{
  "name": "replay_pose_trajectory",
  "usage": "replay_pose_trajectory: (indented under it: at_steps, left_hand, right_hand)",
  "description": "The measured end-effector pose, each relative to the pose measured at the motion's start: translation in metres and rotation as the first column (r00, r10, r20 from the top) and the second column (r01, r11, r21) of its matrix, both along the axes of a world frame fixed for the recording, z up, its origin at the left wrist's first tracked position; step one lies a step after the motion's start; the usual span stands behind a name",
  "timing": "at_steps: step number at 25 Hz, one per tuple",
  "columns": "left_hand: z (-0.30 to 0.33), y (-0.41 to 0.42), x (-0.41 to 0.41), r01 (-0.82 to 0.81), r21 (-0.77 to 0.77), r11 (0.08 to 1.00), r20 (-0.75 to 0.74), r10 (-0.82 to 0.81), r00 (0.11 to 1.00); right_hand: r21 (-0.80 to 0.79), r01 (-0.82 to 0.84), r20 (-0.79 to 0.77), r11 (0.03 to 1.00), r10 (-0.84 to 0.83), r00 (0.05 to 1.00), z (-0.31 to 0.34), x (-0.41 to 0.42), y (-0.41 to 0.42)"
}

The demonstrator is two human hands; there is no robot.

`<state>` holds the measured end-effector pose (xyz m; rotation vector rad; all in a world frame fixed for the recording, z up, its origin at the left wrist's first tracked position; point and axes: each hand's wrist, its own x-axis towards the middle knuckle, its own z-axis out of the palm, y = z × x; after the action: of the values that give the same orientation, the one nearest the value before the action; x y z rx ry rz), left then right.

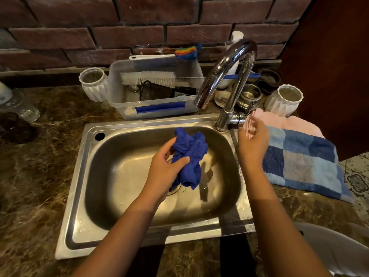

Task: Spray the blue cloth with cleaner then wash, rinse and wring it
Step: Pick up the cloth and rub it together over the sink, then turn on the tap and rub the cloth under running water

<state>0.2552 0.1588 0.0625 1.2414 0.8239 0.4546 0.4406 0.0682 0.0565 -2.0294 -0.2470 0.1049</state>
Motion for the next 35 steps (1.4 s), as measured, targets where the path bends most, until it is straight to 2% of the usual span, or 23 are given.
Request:
replay_pose_trajectory:
  at_steps: [2, 5, 7, 11, 14, 35]
  left_hand:
    - [-0.004, 0.003, 0.006, -0.01, -0.023, 1.0, -0.001, 0.01, 1.0]
    - [-0.007, 0.005, 0.011, -0.014, -0.054, 0.998, 0.025, 0.016, 1.0]
    - [-0.006, 0.006, 0.011, -0.017, -0.072, 0.997, 0.044, 0.02, 0.999]
    - [-0.006, 0.008, 0.01, -0.035, -0.083, 0.996, 0.065, 0.041, 0.997]
    - [-0.006, 0.008, 0.011, -0.037, -0.077, 0.996, 0.054, 0.041, 0.998]
    - [-0.001, 0.007, 0.013, -0.061, -0.128, 0.99, 0.107, 0.075, 0.991]
  right_hand:
    - [-0.026, 0.081, 0.023, 0.996, -0.081, 0.996, -0.011, 0.023, 0.006]
    - [-0.025, 0.032, -0.11, 0.999, -0.035, 0.993, -0.02, 0.055, 0.025]
    - [-0.099, -0.007, -0.131, 0.995, -0.006, 0.991, -0.027, 0.072, 0.035]
    - [-0.332, -0.021, 0.012, 0.943, 0.026, 1.0, -0.032, 0.087, 0.041]
    - [-0.377, -0.025, 0.102, 0.926, 0.068, 0.992, -0.036, 0.093, 0.039]
    - [-0.254, -0.021, 0.051, 0.967, 0.035, 0.998, -0.036, 0.098, 0.035]
